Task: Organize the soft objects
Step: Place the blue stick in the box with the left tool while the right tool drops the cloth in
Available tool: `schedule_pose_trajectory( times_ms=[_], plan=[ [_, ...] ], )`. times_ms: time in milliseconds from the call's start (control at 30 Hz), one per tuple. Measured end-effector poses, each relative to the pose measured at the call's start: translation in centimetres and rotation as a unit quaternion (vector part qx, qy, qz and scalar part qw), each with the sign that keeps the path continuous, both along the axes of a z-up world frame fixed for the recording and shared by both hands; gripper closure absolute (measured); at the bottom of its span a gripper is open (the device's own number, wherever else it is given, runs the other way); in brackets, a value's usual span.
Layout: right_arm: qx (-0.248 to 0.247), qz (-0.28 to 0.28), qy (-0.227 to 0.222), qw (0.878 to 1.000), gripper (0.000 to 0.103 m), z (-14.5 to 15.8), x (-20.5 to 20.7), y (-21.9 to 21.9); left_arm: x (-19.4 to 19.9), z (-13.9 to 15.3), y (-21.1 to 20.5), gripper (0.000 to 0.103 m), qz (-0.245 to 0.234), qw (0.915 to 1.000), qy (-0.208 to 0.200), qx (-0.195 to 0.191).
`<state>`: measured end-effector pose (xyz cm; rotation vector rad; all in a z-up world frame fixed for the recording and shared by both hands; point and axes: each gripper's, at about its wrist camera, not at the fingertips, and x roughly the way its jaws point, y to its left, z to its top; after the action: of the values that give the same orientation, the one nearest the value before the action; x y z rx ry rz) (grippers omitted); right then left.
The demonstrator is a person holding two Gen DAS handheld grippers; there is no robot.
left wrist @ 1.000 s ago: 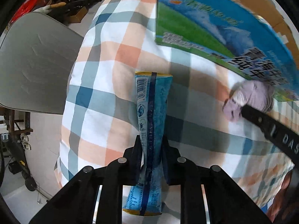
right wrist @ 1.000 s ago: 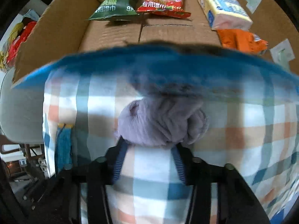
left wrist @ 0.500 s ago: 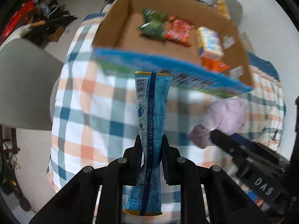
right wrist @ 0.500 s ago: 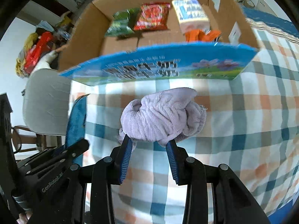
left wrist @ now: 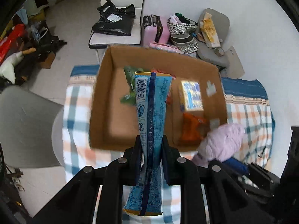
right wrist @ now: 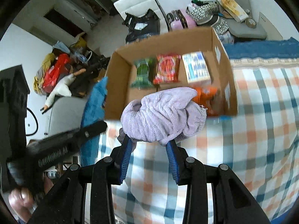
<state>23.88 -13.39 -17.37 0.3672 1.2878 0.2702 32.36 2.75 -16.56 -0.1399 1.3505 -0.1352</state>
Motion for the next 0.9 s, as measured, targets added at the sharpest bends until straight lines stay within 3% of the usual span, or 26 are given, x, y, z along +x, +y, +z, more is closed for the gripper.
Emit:
schedule_pose_trajectory(
  times_ms=[167,367,567,900],
  plan=[
    [0.004,-0.003,0.023,1.000,0.064,-1.5,4.5,0.4,5.2,-2.9,0.3,0.087,-0.001,0.9991,0.035,0.025],
    [0.013,-0.007,0.075,0.997,0.064,-5.4,8.5,1.0,8.3,-7.7,0.1,0.087,-0.010,0.9950,0.090,0.043],
    [0.007,-0.011,0.114,0.993,0.064,-9.0,10.0,1.4,9.1,-11.4,0.3,0.087,-0.010,0.9906,0.124,0.057],
    [-0.008,-0.006,0.147,0.989,0.064,-12.5,11.3,1.4,10.0,-14.0,0.7,0.084,-0.013,0.9856,0.145,0.086]
  ],
)
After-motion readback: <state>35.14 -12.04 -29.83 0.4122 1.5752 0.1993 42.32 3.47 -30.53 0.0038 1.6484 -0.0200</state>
